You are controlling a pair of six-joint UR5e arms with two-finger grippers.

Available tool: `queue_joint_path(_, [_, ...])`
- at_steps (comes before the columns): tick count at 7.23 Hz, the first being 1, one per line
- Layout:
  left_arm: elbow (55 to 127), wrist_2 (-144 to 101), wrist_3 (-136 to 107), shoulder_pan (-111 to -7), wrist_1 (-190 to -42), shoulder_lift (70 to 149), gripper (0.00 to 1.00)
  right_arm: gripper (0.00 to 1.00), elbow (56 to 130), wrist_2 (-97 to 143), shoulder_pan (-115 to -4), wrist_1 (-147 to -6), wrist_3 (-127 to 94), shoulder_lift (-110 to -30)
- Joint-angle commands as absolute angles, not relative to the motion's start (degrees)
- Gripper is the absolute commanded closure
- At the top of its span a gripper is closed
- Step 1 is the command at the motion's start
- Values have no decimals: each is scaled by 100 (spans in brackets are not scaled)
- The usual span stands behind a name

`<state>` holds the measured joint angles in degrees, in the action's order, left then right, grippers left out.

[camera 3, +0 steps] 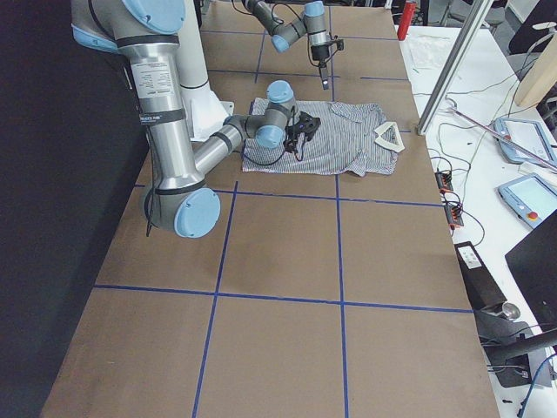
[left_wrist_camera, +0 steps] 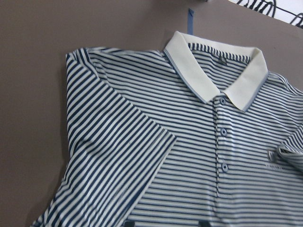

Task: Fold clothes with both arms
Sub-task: 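Move the right gripper to the hem corner nearest the robot while the left gripper holds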

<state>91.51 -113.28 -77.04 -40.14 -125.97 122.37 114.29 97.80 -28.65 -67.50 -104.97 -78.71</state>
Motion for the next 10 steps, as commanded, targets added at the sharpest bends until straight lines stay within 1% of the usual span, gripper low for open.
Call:
queue_joint_path(1, [9264,-11382,-7735,-4008,-12630,12042,30,6,12521,8338,-1168,-8403,-12005,-8130])
queue_joint_path(2, [9238,-11391,-7708,-4008,-12656,12032,30,8,12524,7349,-464,-8794,-12798,-8165])
queue_joint_path(3, [9220,-11391,-7708,-4008,-12648,12024,30,9,12464,7174,-248,-8824,-13249,-8261])
queue_joint_path(4, [9202,-11391,-7717,-4008,-12647,12023,28,11,12263,7102,-159,-8833,-13315,-8410])
queue_joint_path(5, [9193,-11391,-7725,-4008,-12647,12023,28,12,12017,7145,-158,-8833,-13281,-8359])
queue_joint_path(6, [9193,-11382,-7726,-4008,-12647,12023,27,10,11928,7154,-167,-8842,-13263,-8385])
queue_joint_path(7, [9193,-11382,-7734,-3999,-12647,12023,27,11,11979,7172,-193,-8850,-13263,-8437])
queue_joint_path(8, [9185,-11382,-7734,-3990,-12647,12023,27,15,11971,7224,-193,-8851,-13263,-8446])
queue_joint_path(10, [9176,-11382,-7734,-3990,-12647,12023,27,33,11927,7233,-193,-8859,-13228,-8533])
